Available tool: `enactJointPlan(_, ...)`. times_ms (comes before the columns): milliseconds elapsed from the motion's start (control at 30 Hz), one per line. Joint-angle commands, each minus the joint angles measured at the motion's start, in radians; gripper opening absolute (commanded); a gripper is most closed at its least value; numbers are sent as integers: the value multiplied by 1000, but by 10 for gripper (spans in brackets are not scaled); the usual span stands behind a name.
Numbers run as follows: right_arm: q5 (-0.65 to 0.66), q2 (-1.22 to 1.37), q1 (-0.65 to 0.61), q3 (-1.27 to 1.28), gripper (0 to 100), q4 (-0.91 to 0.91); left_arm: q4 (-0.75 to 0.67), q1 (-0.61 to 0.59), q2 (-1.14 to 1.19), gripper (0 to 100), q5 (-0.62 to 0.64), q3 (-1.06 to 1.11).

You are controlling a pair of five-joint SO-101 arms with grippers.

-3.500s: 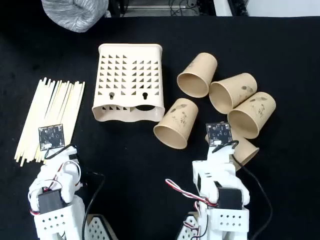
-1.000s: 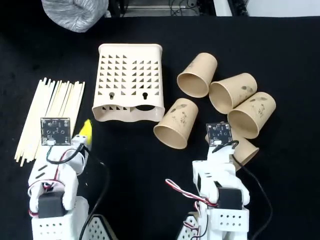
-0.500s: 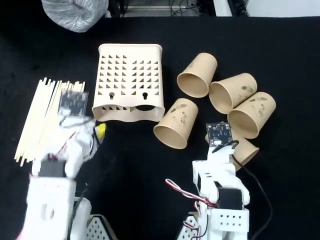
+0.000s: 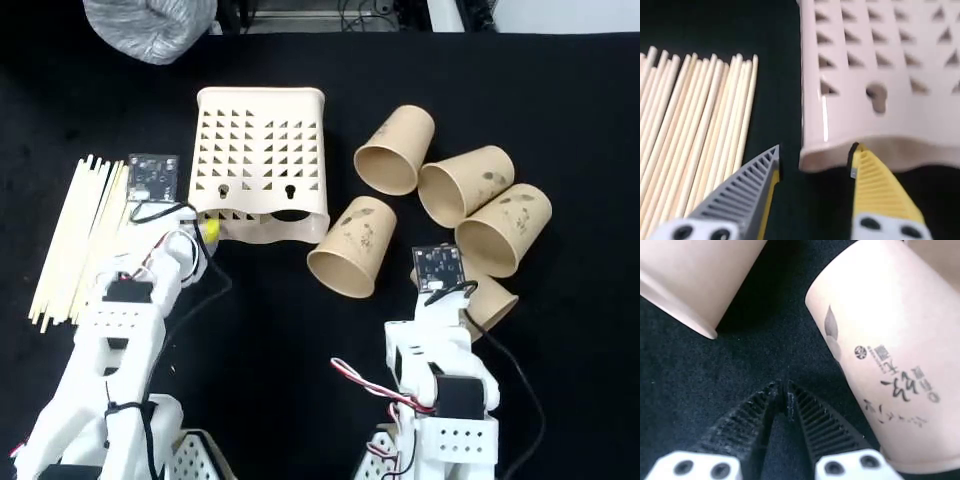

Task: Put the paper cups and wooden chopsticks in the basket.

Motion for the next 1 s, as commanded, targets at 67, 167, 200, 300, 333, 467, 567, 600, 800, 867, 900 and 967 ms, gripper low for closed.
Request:
enactJointPlan(67, -6, -65, -9, -4, 22, 5, -313, 28, 8, 192, 103, 84)
enactJointPlan(167, -5, -65, -9, -4, 22, 5, -324, 38, 8, 170, 103, 87)
enactJointPlan(200, -5, -65, -9, -4, 22, 5, -324, 41, 5, 154, 103, 90)
enactJointPlan(300, -5, -65, -9, -4, 22, 5, -324, 36, -3, 93, 103, 84)
enactJointPlan(333, -5, -65, -9, -4, 22, 5, -322, 33, -3, 72, 103, 81)
enactJointPlan(467, -3, -65, -9, -4, 22, 5, -321, 33, -3, 29, 107, 71)
enactJointPlan(567, -3, -65, -9, -4, 22, 5, -302, 33, -5, 29, 112, 64)
enactJointPlan(600, -3, -65, -9, -4, 22, 5, -261, 33, -9, 29, 127, 41)
enactJointPlan(800, -3, -65, -9, -4, 22, 5, 212, 2, -107, 29, 282, -225)
enactJointPlan(867, -3, -65, -9, -4, 22, 5, 279, 27, -133, 29, 299, -275)
enactJointPlan(900, -3, -65, -9, -4, 22, 5, 298, 39, -147, 29, 302, -288)
enactJointPlan(967, -5, -65, -9, -4, 22, 5, 322, 56, -160, 29, 301, -298)
